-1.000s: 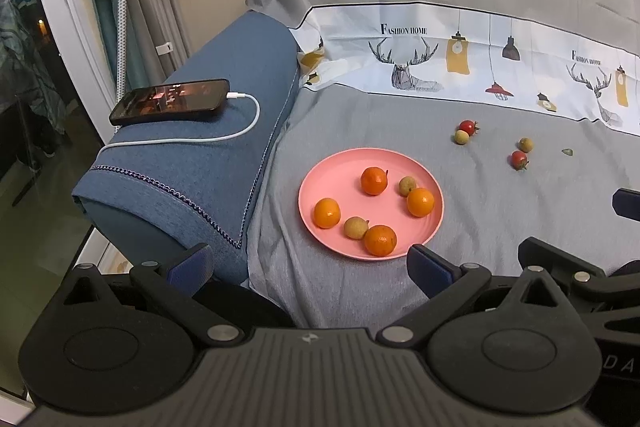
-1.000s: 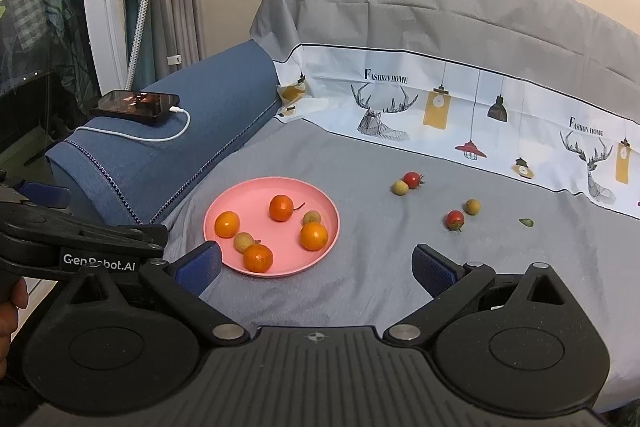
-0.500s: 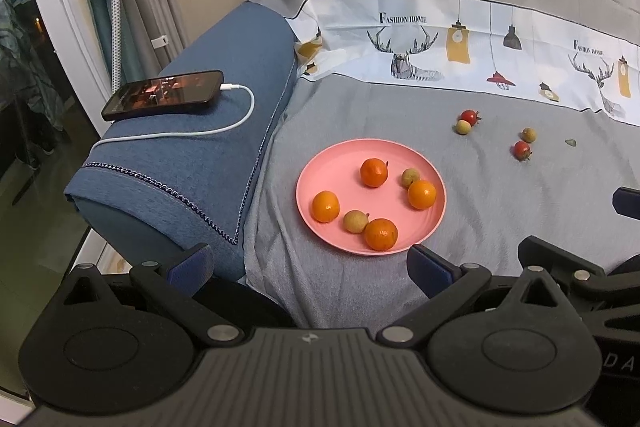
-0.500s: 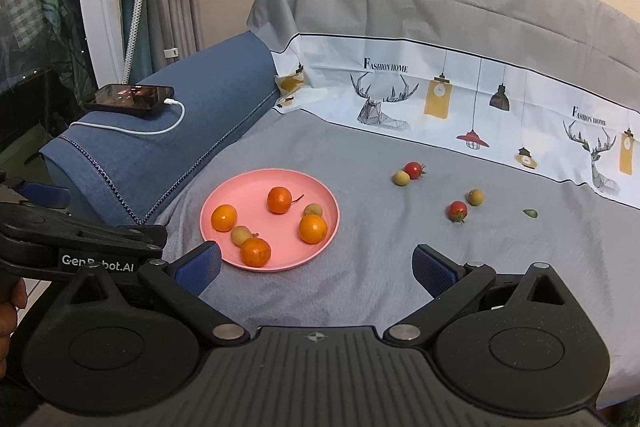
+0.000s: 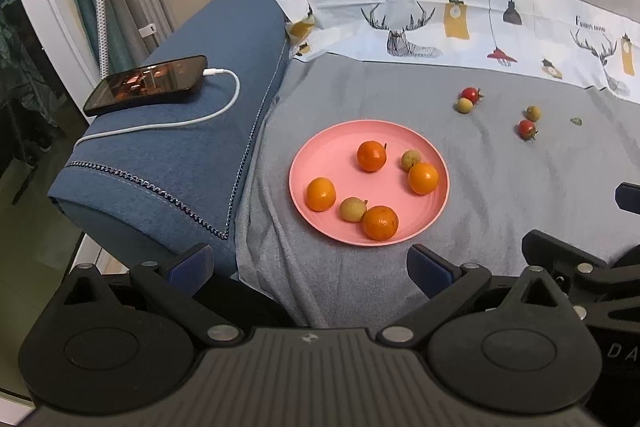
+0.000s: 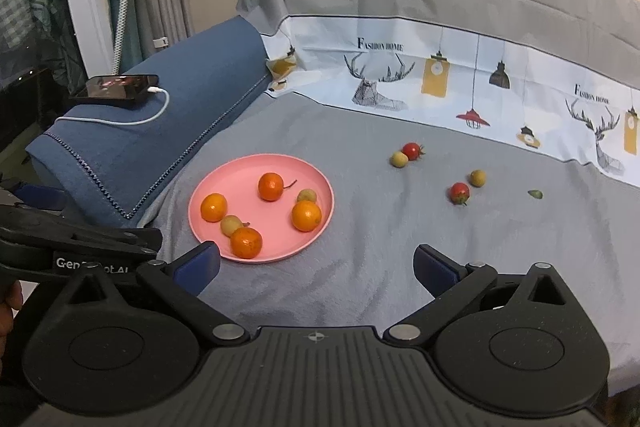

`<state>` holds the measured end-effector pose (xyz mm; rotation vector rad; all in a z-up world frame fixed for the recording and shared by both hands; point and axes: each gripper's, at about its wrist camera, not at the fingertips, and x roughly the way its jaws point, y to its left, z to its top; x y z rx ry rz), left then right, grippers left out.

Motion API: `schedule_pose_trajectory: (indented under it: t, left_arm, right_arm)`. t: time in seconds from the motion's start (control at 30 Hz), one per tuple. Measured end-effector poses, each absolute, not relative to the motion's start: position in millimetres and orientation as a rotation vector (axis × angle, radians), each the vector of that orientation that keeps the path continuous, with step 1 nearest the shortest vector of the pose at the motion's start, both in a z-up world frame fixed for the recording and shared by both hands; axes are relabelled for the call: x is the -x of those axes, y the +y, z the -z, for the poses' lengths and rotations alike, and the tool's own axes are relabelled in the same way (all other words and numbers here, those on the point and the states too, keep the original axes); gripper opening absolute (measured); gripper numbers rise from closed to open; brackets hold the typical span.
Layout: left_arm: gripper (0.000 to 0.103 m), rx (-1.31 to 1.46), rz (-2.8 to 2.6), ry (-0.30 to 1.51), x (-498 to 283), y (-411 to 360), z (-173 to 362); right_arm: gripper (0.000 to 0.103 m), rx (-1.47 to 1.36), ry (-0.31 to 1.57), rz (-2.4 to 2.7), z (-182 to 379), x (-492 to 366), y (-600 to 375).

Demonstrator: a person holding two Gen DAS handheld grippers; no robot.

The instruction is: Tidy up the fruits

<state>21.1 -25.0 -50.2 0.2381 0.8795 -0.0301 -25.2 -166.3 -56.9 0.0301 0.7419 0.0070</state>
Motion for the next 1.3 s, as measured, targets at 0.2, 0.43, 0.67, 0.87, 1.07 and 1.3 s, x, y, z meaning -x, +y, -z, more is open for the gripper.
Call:
schedule_pose_trajectory:
  t: [0.2, 0.43, 0.67, 0.87, 1.07, 1.3]
  left_arm:
    - [0.103, -0.248, 0.026, 0.910, -40.7, -35.2, 55.7]
    - [0.103, -0.244, 0.059, 0.930, -83.6, -64.2, 61.4]
    - [0.103, -0.243, 0.145, 0.922, -149.2, -125.1, 71.8]
    - [0.103, -0.281, 0.216, 0.925, -221.9, -180.8, 105.9]
    - [0.103, -0.257, 0.288, 0.991, -293.9, -218.5, 158.7]
    - [0.103, -0.296, 0.350, 1.006, -340.6, -244.8, 216.8]
  right_arm:
    - [0.102, -0.082, 0.740, 0.088, 67.3, 16.4, -190.9]
    - [0.102, -0.153, 0.748, 0.240, 86.6, 0.7, -244.6]
    - [0.102, -0.196, 0.759, 0.367, 115.9, -34.6, -306.4]
    - [0.102, -0.216, 0.737, 0.424, 139.4, -81.4, -349.8]
    - [0.102, -0.213, 0.764, 0.395, 176.5, -134.3, -367.4]
    - [0.102, -0.152, 0.815, 0.368, 227.8, -188.0, -370.0]
